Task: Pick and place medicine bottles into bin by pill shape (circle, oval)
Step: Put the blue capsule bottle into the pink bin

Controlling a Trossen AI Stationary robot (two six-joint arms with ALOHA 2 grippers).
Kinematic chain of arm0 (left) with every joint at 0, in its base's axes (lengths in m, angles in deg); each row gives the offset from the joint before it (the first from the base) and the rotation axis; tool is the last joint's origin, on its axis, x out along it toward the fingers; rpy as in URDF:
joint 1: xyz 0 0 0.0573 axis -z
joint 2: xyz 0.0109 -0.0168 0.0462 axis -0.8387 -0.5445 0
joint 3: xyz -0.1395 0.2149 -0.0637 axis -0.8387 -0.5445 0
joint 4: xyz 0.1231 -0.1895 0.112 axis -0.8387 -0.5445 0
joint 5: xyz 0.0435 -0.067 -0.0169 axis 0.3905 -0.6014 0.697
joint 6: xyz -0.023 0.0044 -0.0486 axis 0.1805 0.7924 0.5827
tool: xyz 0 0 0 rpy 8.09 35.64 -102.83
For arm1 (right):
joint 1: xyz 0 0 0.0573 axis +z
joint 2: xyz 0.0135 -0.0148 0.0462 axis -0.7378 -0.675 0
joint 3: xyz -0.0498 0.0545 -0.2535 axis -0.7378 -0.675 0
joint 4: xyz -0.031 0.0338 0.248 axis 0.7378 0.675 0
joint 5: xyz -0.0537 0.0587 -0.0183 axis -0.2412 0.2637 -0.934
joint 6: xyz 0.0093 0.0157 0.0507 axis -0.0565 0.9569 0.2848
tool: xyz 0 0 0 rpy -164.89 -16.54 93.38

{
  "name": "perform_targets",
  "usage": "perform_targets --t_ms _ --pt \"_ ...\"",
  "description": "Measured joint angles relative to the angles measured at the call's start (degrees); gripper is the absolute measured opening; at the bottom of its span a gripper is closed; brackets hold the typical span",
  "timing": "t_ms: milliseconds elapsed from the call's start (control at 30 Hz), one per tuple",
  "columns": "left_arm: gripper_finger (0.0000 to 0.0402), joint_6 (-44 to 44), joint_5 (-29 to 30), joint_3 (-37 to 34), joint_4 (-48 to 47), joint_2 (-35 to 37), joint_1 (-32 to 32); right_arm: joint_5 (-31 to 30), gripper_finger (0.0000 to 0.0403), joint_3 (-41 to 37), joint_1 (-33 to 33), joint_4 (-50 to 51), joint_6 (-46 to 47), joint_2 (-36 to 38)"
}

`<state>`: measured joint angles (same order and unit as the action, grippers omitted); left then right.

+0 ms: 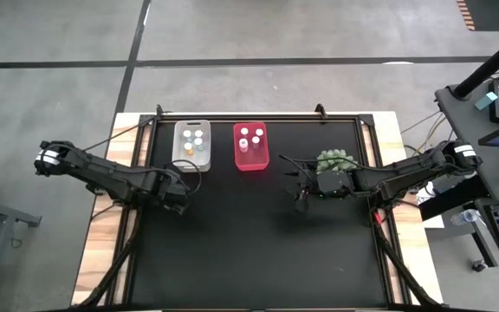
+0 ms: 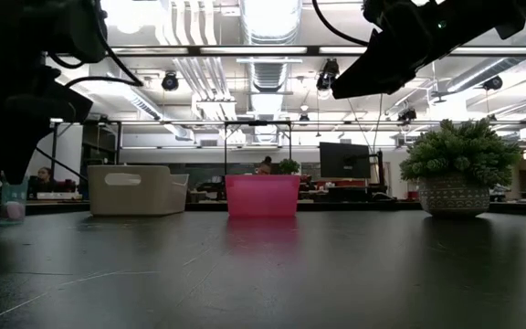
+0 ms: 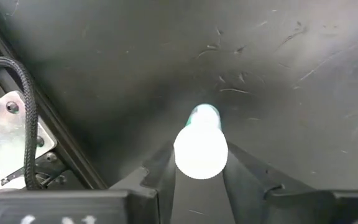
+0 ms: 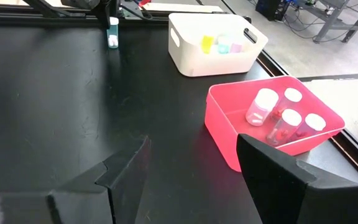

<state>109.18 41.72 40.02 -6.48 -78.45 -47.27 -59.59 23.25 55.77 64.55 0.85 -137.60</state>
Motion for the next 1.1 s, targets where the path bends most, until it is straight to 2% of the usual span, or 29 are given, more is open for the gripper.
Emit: perform_targets --t_ms 267,467,900,1100 --pt "0.0097 0.06 0.40 5.58 0.56 -0.54 0.00 0.00 0.0237 0.00 0.01 0.00 0.02 0.00" --pt "0.0097 -3.65 2.04 13.83 0.56 -6.90 -0.02 0.00 0.0237 0.00 -0.01 0.00 0.02 0.00" --pt "0.0097 -29.11 2.29 37.23 -0.56 -29.10 -4.76 0.00 0.0237 -0.02 -0.01 0.24 -0.12 0.00" --pt "0.0097 -39.99 2.52 44.07 -0.50 -35.93 -8.67 0.00 0.0237 0.00 -0.01 0.33 -0.15 -0.02"
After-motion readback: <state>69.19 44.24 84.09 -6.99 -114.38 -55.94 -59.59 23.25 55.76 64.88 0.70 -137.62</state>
